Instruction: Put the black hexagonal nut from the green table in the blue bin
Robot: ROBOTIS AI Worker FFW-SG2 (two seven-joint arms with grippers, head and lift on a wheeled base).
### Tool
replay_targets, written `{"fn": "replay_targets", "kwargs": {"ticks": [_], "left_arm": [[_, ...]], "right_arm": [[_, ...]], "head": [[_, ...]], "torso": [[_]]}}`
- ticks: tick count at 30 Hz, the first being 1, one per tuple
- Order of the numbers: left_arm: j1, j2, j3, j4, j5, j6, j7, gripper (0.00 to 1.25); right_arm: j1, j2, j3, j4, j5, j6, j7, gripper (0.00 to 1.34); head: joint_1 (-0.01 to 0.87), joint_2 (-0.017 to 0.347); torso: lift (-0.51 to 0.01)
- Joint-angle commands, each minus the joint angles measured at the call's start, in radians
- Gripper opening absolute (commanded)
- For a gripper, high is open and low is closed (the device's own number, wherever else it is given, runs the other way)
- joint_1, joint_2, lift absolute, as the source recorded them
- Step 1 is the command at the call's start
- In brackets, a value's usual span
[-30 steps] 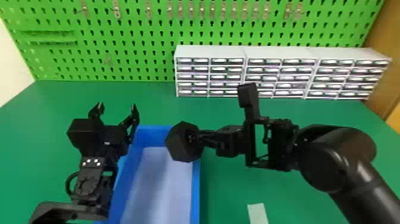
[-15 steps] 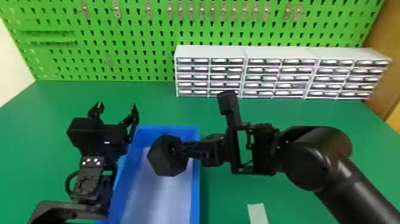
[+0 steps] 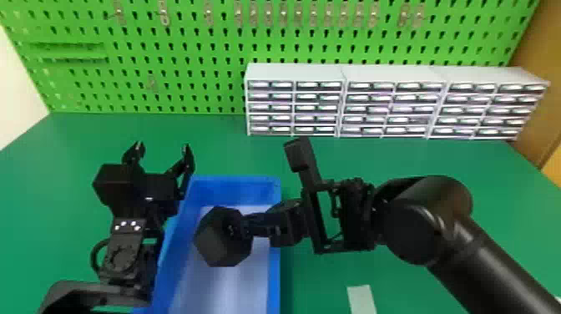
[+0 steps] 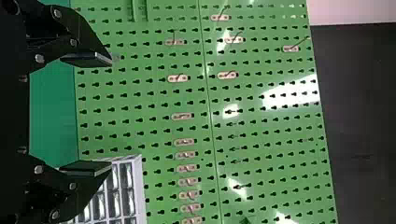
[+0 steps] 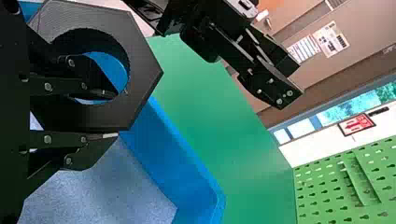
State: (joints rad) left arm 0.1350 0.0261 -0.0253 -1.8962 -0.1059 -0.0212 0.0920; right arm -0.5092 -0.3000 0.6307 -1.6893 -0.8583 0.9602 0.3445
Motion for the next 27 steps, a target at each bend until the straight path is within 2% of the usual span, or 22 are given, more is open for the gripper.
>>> {"fn": "replay_targets", "kwargs": {"ticks": [1,3,7,10,11,27], "left_arm": [[0.000,0.000,-0.001,0.000,0.000,0.000,0.000,0.78],[0.000,0.000,-0.001,0.000,0.000,0.000,0.000,0.78],[-0.002,0.000,0.001,0.000,0.000,0.001,0.000,0.78],[-0.002,0.000,0.001,0.000,0.000,0.000,0.000,0.78],[-0.002,0.000,0.001,0.000,0.000,0.000,0.000,0.78],[-0.002,0.000,0.001,0.000,0.000,0.001,0.000,0.78]], "right_arm": [[0.000,0.001,0.000,0.000,-0.001,0.000,-0.001,0.25],[0.000,0.001,0.001,0.000,0.001,0.003,-0.001,0.35],[-0.005,0.001,0.001,0.005,0.001,0.025,-0.001,0.90],[-0.005,0.001,0.003,0.006,-0.001,0.028,0.001,1.17],[-0.005,0.001,0.003,0.005,-0.001,0.029,0.001,1.21],[0.008,-0.001,-0.034,0.005,0.010,0.031,0.002,1.22]], "head": [[0.657,0.057],[0.657,0.057],[0.657,0.057],[0.657,0.057],[0.657,0.057],[0.657,0.057]], "torso": [[-0.095],[-0.095],[-0.095],[-0.095],[-0.095],[-0.095]]}}
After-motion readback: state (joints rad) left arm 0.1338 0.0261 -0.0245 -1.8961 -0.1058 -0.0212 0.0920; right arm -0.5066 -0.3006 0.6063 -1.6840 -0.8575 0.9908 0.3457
